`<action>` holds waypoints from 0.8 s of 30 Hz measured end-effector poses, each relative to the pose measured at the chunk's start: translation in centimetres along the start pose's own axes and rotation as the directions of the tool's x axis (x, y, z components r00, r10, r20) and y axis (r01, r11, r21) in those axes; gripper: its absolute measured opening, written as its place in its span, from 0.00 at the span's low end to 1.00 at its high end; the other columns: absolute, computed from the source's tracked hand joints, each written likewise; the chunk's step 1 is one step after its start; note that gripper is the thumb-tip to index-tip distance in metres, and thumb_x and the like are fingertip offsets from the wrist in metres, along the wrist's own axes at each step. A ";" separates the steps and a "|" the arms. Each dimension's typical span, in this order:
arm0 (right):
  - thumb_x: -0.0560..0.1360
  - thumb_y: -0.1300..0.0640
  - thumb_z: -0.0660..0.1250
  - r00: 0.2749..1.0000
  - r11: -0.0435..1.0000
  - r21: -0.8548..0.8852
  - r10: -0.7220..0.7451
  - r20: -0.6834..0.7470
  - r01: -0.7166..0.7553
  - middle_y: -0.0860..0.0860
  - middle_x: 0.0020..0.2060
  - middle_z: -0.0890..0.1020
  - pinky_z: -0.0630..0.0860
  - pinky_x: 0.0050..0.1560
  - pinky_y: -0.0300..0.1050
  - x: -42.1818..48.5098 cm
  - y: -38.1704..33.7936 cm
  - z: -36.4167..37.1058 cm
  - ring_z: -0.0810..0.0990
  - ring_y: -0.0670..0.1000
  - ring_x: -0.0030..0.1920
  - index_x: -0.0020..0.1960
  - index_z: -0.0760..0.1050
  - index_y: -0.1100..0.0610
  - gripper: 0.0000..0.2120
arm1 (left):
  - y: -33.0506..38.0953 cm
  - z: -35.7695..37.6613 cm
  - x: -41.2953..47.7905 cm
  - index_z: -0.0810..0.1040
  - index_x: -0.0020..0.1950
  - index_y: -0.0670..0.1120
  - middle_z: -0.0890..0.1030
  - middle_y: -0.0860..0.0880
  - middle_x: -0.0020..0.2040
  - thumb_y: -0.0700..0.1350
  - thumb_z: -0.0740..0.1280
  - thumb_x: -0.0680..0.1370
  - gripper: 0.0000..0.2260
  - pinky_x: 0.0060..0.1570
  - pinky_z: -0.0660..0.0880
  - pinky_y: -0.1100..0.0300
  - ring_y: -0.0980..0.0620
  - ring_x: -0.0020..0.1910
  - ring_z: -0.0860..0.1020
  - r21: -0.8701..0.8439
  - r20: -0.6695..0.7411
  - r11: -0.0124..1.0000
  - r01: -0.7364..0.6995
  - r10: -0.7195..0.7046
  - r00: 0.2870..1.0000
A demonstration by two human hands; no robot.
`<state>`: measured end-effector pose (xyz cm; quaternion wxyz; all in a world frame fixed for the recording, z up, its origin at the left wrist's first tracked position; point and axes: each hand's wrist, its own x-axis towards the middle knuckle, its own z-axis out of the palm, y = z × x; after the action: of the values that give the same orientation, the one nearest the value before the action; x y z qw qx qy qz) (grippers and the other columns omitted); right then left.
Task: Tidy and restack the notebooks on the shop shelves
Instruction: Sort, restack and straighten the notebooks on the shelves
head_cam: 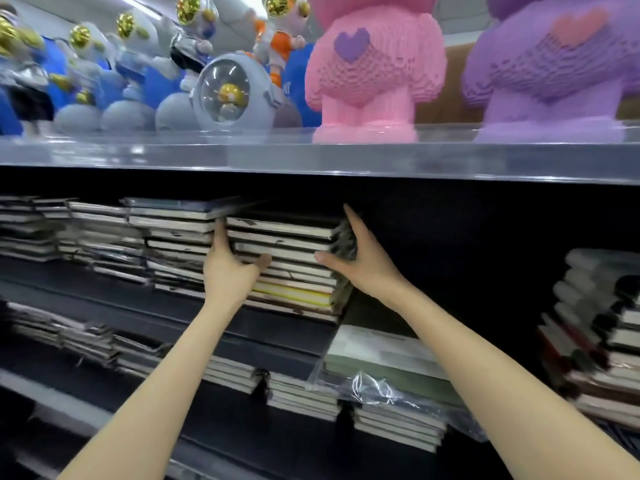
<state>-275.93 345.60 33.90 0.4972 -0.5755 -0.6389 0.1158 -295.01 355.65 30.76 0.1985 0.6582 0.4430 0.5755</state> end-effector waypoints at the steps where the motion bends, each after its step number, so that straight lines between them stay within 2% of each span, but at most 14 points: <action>1: 0.71 0.45 0.72 1.000 1.000 0.005 -0.015 -0.009 0.015 0.47 0.73 0.62 0.70 0.59 0.35 0.4 0.0 0.4 0.66 0.46 0.68 0.77 0.49 0.43 0.44 | -0.1 -0.2 0.0 0.54 0.78 0.48 0.71 0.44 0.69 0.43 0.75 0.70 0.43 0.60 0.69 0.56 0.43 0.65 0.72 0.011 0.015 1.000 -0.002 0.002 1.000; 3: 0.71 0.44 0.72 0.999 0.998 -0.047 -0.038 -0.038 0.036 0.48 0.73 0.64 0.70 0.65 0.44 0.8 0.2 1.2 0.67 0.48 0.68 0.76 0.53 0.42 0.41 | -0.3 -0.6 -0.2 0.52 0.78 0.51 0.73 0.47 0.67 0.36 0.71 0.71 0.42 0.51 0.70 0.60 0.45 0.59 0.75 0.023 0.043 1.000 -0.003 0.002 0.999; 4: 0.71 0.44 0.71 0.997 0.996 -0.083 -0.045 -0.060 0.040 0.48 0.73 0.64 0.69 0.67 0.46 0.9 0.3 1.6 0.67 0.49 0.69 0.76 0.56 0.43 0.39 | -0.4 -0.8 -0.4 0.51 0.78 0.52 0.74 0.50 0.66 0.34 0.68 0.71 0.41 0.47 0.69 0.63 0.48 0.57 0.76 0.011 0.062 1.000 0.003 -0.003 0.998; 6: 0.72 0.44 0.71 0.991 0.991 -0.124 -0.068 -0.113 0.054 0.48 0.72 0.65 0.68 0.66 0.45 0.9 0.5 2.1 0.68 0.50 0.69 0.74 0.60 0.45 0.35 | -0.6 -1.1 -0.7 0.50 0.78 0.55 0.72 0.57 0.62 0.30 0.64 0.72 0.41 0.40 0.69 0.72 0.51 0.59 0.75 -0.040 0.105 0.999 0.024 -0.019 0.994; 8: 0.71 0.45 0.72 0.987 0.985 -0.159 -0.092 -0.135 0.070 0.49 0.71 0.67 0.69 0.65 0.44 0.8 0.7 2.4 0.70 0.51 0.67 0.73 0.61 0.47 0.35 | -0.8 -1.2 -0.9 0.50 0.77 0.55 0.71 0.58 0.61 0.29 0.61 0.72 0.40 0.38 0.69 0.77 0.51 0.60 0.75 -0.063 0.136 0.997 0.032 -0.023 0.990; 9: 0.70 0.45 0.73 0.985 0.980 -0.184 -0.103 -0.137 0.076 0.49 0.70 0.68 0.69 0.64 0.44 0.8 0.7 2.5 0.70 0.51 0.66 0.73 0.61 0.47 0.35 | -0.7 -1.2 -1.0 0.49 0.77 0.55 0.72 0.55 0.63 0.29 0.61 0.72 0.40 0.40 0.70 0.76 0.49 0.61 0.75 -0.064 0.144 0.997 0.032 -0.022 0.989; 11: 0.70 0.45 0.74 0.983 0.969 -0.231 -0.119 -0.141 0.084 0.49 0.69 0.70 0.69 0.62 0.44 0.9 0.7 2.5 0.72 0.51 0.65 0.72 0.62 0.48 0.35 | -0.4 -1.0 -1.2 0.48 0.78 0.52 0.72 0.49 0.68 0.28 0.60 0.72 0.40 0.49 0.75 0.62 0.44 0.62 0.74 -0.074 0.165 0.996 0.048 -0.036 0.986; 12: 0.70 0.45 0.74 0.982 0.966 -0.246 -0.123 -0.143 0.085 0.50 0.68 0.71 0.70 0.61 0.43 1.0 0.6 2.5 0.73 0.52 0.64 0.72 0.62 0.48 0.35 | -0.2 -1.0 -1.4 0.48 0.78 0.51 0.70 0.48 0.70 0.28 0.59 0.72 0.40 0.50 0.76 0.59 0.43 0.62 0.74 -0.087 0.171 0.994 0.064 -0.049 0.984; 14: 0.70 0.45 0.73 0.982 0.960 -0.264 -0.131 -0.136 0.092 0.51 0.67 0.72 0.70 0.60 0.43 1.1 0.6 2.5 0.74 0.52 0.63 0.72 0.62 0.49 0.35 | 0.1 -1.1 -1.5 0.47 0.78 0.51 0.68 0.48 0.71 0.28 0.58 0.73 0.39 0.41 0.75 0.66 0.44 0.60 0.75 -0.108 0.179 0.990 0.090 -0.069 0.981; 15: 0.70 0.46 0.73 0.982 0.959 -0.268 -0.133 -0.132 0.094 0.51 0.66 0.73 0.71 0.59 0.43 1.1 0.5 2.4 0.75 0.52 0.62 0.72 0.62 0.50 0.34 | 0.1 -1.2 -1.6 0.48 0.78 0.51 0.68 0.48 0.71 0.28 0.57 0.73 0.38 0.40 0.74 0.68 0.45 0.60 0.75 -0.121 0.183 0.988 0.091 -0.067 0.981; 17: 0.71 0.46 0.73 0.985 0.959 -0.267 -0.127 -0.118 0.092 0.51 0.64 0.75 0.73 0.58 0.43 1.1 0.4 2.3 0.76 0.51 0.59 0.72 0.63 0.50 0.34 | 0.0 -1.4 -1.6 0.49 0.78 0.51 0.69 0.49 0.71 0.28 0.57 0.73 0.38 0.51 0.74 0.62 0.46 0.64 0.73 -0.157 0.190 0.985 0.076 -0.046 0.981; 19: 0.71 0.47 0.73 0.988 0.961 -0.263 -0.114 -0.108 0.082 0.51 0.62 0.76 0.72 0.55 0.40 1.0 0.3 2.1 0.77 0.50 0.57 0.71 0.63 0.50 0.33 | 0.0 -1.7 -1.6 0.53 0.77 0.55 0.70 0.53 0.68 0.27 0.57 0.72 0.38 0.58 0.72 0.58 0.48 0.65 0.71 -0.189 0.204 0.981 0.050 -0.011 0.979; 21: 0.71 0.48 0.73 0.991 0.966 -0.251 -0.090 -0.103 0.062 0.50 0.61 0.77 0.71 0.53 0.38 0.9 0.3 2.0 0.77 0.49 0.56 0.71 0.64 0.49 0.33 | -0.4 -2.0 -1.1 0.56 0.72 0.61 0.71 0.58 0.63 0.25 0.57 0.71 0.39 0.62 0.71 0.55 0.50 0.64 0.72 -0.231 0.209 0.973 0.025 0.025 0.978; 24: 0.70 0.50 0.74 0.992 0.973 -0.228 -0.061 -0.109 0.034 0.48 0.58 0.78 0.70 0.52 0.36 0.6 0.4 1.2 0.77 0.47 0.55 0.70 0.65 0.49 0.32 | -0.4 -1.9 -0.5 0.55 0.76 0.55 0.67 0.51 0.69 0.26 0.58 0.71 0.39 0.63 0.72 0.54 0.55 0.62 0.69 -0.260 0.212 0.965 0.035 0.021 0.977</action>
<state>-276.54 346.71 33.31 0.4672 -0.6185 -0.6318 -0.0030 -296.87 354.98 30.70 0.3321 0.6824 0.3416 0.5544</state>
